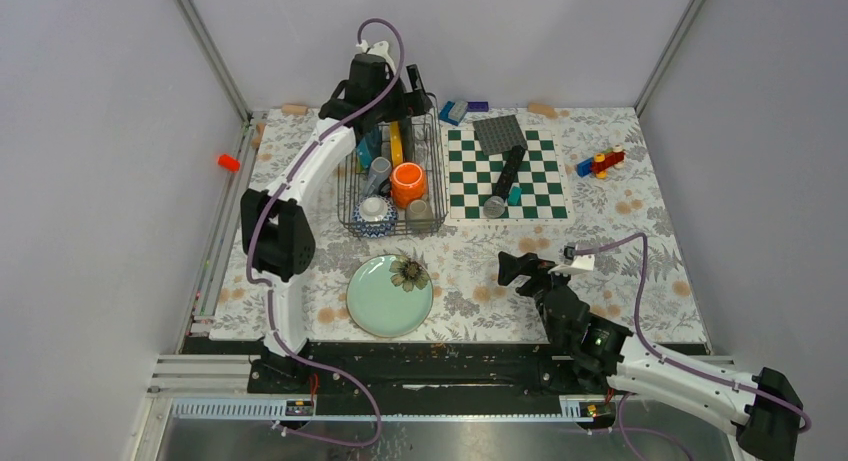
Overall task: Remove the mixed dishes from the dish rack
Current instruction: Pick up the plate from the dish rack.
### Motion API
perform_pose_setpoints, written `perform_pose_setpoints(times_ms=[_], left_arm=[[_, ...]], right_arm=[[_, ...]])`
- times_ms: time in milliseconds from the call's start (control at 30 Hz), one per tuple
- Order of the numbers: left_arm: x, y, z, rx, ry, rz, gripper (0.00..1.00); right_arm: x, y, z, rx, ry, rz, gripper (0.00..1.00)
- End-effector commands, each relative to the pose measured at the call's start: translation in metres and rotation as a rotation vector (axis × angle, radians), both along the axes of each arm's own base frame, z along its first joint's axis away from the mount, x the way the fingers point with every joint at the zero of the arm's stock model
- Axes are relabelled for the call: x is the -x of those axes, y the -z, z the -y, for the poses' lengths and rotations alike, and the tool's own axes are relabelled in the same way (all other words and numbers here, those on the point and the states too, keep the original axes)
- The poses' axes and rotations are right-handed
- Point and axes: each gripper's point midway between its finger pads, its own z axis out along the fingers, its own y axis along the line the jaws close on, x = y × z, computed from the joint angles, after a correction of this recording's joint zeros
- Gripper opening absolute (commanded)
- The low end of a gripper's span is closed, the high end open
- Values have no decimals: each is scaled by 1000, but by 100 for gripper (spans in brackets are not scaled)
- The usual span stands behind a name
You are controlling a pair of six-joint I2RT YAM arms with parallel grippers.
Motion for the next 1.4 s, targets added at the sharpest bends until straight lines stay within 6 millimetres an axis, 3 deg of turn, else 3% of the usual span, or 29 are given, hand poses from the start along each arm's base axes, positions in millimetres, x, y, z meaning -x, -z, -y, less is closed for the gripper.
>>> perform_pose_setpoints(times_ms=[0, 400, 700, 1367], left_arm=[[-11, -11, 3, 7, -14, 42, 96], [-16, 13, 17, 20, 40, -5, 92], [-22, 32, 10, -76, 2, -43, 82], [-33, 53, 7, -335, -134, 19, 64]], right_arm=[[-2, -3, 11, -10, 61, 22, 100], [-4, 0, 11, 2, 72, 19, 100], [-6, 4, 14, 20, 96, 11, 100], [-8, 11, 23, 64, 154, -5, 100]])
